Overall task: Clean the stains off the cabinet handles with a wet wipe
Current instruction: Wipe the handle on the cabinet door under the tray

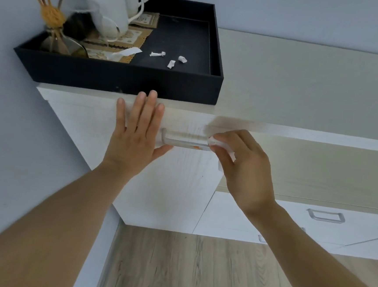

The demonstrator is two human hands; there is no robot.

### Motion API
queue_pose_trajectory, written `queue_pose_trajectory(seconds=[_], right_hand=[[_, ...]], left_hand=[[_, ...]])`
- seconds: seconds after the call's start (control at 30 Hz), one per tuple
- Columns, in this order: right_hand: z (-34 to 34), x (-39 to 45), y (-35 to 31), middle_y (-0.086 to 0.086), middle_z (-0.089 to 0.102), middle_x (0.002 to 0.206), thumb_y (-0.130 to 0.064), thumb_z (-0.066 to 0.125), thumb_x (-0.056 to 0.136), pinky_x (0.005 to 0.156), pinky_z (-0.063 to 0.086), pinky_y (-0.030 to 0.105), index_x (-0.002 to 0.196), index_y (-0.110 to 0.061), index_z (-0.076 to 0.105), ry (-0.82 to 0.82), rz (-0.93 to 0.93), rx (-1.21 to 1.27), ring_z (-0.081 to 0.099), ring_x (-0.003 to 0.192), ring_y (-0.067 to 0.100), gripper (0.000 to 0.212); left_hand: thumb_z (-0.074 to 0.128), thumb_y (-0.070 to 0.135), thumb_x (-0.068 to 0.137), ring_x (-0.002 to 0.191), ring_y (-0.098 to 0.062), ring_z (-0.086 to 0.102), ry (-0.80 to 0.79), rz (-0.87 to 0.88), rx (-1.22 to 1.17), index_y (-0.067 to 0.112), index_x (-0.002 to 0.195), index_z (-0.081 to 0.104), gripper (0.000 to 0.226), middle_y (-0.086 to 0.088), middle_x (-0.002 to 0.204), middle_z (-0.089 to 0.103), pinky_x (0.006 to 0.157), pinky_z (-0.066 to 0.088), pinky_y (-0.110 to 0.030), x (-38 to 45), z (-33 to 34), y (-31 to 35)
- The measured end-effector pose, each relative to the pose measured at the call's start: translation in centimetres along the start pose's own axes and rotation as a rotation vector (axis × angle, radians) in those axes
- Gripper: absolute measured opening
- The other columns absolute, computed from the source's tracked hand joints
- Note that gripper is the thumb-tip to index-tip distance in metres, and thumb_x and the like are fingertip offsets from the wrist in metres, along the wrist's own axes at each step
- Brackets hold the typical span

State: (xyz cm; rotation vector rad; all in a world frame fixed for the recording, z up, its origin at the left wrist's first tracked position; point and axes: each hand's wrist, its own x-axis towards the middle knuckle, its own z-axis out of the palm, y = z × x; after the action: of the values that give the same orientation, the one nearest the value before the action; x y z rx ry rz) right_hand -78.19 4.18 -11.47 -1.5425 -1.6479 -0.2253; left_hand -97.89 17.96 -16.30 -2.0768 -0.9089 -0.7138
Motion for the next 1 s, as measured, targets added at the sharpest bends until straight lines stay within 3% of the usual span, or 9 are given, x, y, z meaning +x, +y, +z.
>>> queue_pose_trajectory(seconds=[0.17, 0.33, 0.47, 0.57, 0.8, 1.0], right_hand=[[1.4, -1.1, 0.6, 0.005, 0.066, 0.090, -0.014, 0.064, 0.088, 0.065, 0.056, 0.038, 0.097, -0.009, 0.072, 0.048, 0.019, 0.026, 0.063, 0.073, 0.023, 0.013], [2.8, -1.5, 0.4, 0.006, 0.070, 0.095, -0.015, 0.065, 0.086, 0.072, 0.055, 0.021, 0.097, -0.008, 0.074, 0.152, 0.062, 0.063, 0.066, 0.078, 0.018, 0.015], [3.6, -1.9, 0.4, 0.005, 0.069, 0.096, -0.009, 0.070, 0.085, 0.081, 0.048, 0.006, 0.099, -0.008, 0.074, 0.228, 0.149, 0.175, 0.063, 0.084, 0.009, 0.014], [3.3, -2.0, 0.3, 0.002, 0.069, 0.094, -0.008, 0.071, 0.086, 0.080, 0.047, 0.007, 0.100, -0.008, 0.073, 0.288, 0.213, 0.264, 0.065, 0.084, 0.009, 0.014], [4.6, -1.9, 0.2, -0.007, 0.065, 0.098, -0.014, 0.066, 0.089, 0.086, 0.048, 0.010, 0.105, -0.008, 0.073, 0.268, 0.112, 0.164, 0.063, 0.093, 0.015, 0.018], [4.6, -2.2, 1.3, -0.008, 0.062, 0.101, -0.011, 0.063, 0.090, 0.087, 0.048, 0.009, 0.109, -0.010, 0.069, 0.294, -0.001, 0.153, 0.062, 0.095, 0.012, 0.020]], left_hand=[[0.039, 0.056, 0.098, 0.141, -0.038, 0.005, 0.128, -0.020, -0.005, -0.002, 0.144, 0.008, 0.080, -0.027, 0.148, 0.013, 0.117, -0.003, -0.052, -0.4, 2.2, 1.0], [0.031, 0.054, 0.101, 0.145, -0.033, -0.014, 0.202, -0.006, -0.024, -0.003, 0.149, -0.010, 0.085, -0.021, 0.156, -0.018, 0.116, -0.007, -0.053, -1.2, 4.2, 1.3], [0.032, 0.054, 0.099, 0.144, -0.030, -0.017, 0.246, -0.025, -0.076, 0.000, 0.149, -0.014, 0.086, -0.015, 0.155, -0.024, 0.116, -0.010, -0.052, -1.1, 4.9, 1.6], [0.035, 0.056, 0.097, 0.144, -0.027, -0.021, 0.252, -0.034, -0.100, 0.002, 0.149, -0.016, 0.090, -0.012, 0.154, -0.028, 0.115, -0.013, -0.050, -1.1, 5.1, 1.6], [0.041, 0.055, 0.095, 0.144, -0.024, -0.020, 0.293, -0.045, -0.101, 0.004, 0.149, -0.017, 0.095, -0.009, 0.155, -0.027, 0.116, -0.012, -0.049, -1.1, 5.6, 1.6], [0.037, 0.054, 0.095, 0.145, -0.025, -0.017, 0.322, -0.023, -0.089, 0.003, 0.150, -0.014, 0.090, -0.009, 0.156, -0.024, 0.116, -0.009, -0.049, -1.2, 6.0, 1.6]])
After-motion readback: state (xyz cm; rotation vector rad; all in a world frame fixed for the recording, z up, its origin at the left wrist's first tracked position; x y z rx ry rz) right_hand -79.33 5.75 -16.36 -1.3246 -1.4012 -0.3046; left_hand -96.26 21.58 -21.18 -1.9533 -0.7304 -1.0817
